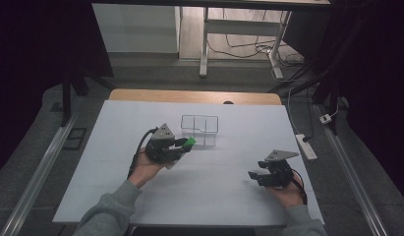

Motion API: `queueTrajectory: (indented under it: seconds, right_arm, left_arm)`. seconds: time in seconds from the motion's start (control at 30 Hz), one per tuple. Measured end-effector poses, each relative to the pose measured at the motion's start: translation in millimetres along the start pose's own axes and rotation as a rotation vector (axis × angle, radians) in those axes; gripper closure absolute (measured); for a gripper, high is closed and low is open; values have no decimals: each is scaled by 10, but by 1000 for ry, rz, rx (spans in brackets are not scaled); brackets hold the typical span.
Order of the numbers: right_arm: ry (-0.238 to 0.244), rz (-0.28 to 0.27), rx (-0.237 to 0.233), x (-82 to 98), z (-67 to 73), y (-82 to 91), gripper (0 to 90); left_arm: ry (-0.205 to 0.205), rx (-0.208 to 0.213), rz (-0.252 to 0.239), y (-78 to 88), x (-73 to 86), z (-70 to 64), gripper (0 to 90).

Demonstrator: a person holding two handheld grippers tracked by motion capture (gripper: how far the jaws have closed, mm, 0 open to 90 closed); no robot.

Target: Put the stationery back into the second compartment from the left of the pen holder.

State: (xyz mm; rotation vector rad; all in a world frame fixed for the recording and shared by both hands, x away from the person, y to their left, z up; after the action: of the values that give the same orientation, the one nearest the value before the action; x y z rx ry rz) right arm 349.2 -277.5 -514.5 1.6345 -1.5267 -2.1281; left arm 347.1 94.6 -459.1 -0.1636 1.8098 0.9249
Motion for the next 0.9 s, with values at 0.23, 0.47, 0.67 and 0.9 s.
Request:
queueTrajectory:
  seconds: [0.23, 0.47, 0.67, 0.9]
  right_arm:
    - [-6, -1, 4, 0, -3, 9, 386]
    - [-8, -3, 9, -1, -10, 18, 386]
    - [-5, 2, 11, 6, -15, 17, 386]
    - [-7, -1, 9, 9, -23, 19, 386]
  left_arm:
    - [-8, -3, -34, 54, -81, 38, 663]
    - [-28, 3, -57, 37, -248, 89, 663]
    - [-32, 9, -95, -15, -409, 145, 662]
    - [-39, 17, -101, -81, -555, 222, 661]
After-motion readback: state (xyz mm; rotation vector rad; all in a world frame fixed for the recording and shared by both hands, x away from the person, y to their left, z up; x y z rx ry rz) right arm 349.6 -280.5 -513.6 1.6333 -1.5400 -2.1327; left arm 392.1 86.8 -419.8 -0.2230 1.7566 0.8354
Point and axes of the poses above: each handheld gripper's, and its own axes: y roughly backward along the jaws, x roughly out of its underside, z roughly to its left, the point moved 2 cm from there along -y, roughly forward along the jaws, and after that the axes turned 3 degrees about y, right-handed, at the moved point
